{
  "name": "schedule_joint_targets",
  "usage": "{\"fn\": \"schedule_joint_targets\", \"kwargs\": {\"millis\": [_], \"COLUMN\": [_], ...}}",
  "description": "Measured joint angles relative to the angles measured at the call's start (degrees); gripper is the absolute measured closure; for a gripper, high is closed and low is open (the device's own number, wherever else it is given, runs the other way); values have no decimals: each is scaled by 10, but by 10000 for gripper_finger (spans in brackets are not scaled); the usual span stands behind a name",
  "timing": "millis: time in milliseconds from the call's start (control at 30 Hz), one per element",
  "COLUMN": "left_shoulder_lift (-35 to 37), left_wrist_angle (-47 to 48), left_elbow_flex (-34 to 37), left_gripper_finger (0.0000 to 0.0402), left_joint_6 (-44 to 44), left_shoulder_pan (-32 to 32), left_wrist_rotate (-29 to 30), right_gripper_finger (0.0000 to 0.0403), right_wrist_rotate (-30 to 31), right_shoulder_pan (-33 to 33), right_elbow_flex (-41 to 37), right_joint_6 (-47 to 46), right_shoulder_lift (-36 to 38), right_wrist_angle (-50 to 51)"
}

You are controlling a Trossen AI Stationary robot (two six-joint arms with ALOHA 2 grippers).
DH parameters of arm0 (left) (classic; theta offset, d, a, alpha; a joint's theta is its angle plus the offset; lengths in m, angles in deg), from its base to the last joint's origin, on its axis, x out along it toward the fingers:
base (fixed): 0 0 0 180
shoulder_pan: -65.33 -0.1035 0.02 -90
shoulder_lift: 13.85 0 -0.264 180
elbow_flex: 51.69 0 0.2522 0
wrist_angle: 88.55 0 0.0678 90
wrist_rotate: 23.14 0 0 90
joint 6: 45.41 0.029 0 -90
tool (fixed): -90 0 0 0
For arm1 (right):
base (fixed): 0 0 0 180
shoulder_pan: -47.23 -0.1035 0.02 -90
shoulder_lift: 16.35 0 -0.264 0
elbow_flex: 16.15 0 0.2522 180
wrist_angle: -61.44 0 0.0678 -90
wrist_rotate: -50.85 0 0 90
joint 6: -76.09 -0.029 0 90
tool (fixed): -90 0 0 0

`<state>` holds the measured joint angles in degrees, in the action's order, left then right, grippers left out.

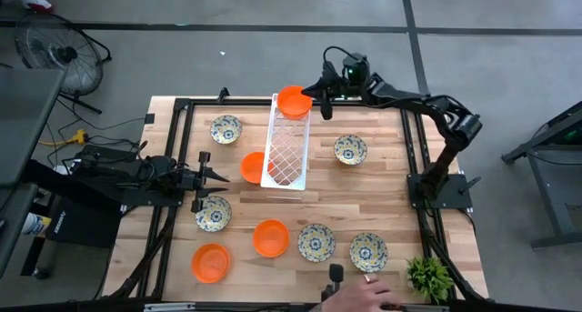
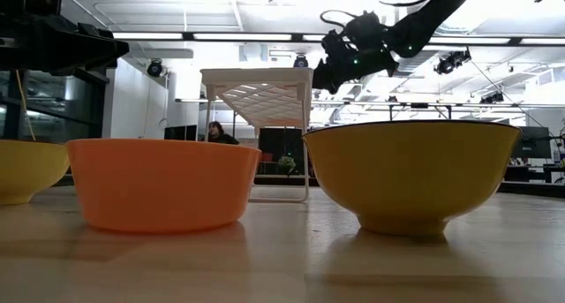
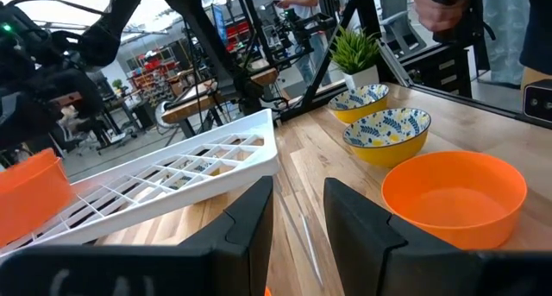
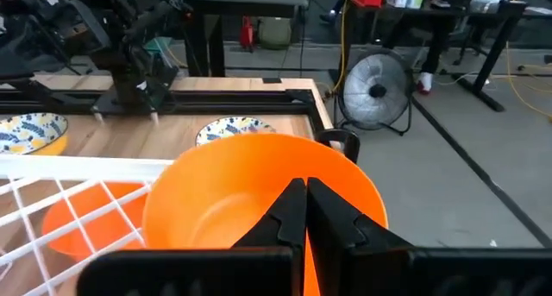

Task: Pick & Place Mini bowls
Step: Put the white and yellow bowl on the shelf

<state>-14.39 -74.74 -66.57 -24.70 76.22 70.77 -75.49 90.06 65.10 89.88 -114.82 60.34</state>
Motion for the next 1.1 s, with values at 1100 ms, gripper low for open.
{"fn": "schedule_joint_targets", "kwargs": {"millis": [1100], "left_shoulder_lift": [0], "left_wrist_angle": [0], "left_elbow_flex": [0], "left_gripper_finger": [300], "left_joint_6": [0], "left_shoulder_pan": [0], "left_wrist_rotate": [0], "right_gripper_finger": [403], "right_wrist_rotate": [137], "right_shoulder_pan": [-17], "right_elbow_flex": [1], "right_joint_6": [-41], "right_shoulder_lift": [162], "right_wrist_angle": [368]}}
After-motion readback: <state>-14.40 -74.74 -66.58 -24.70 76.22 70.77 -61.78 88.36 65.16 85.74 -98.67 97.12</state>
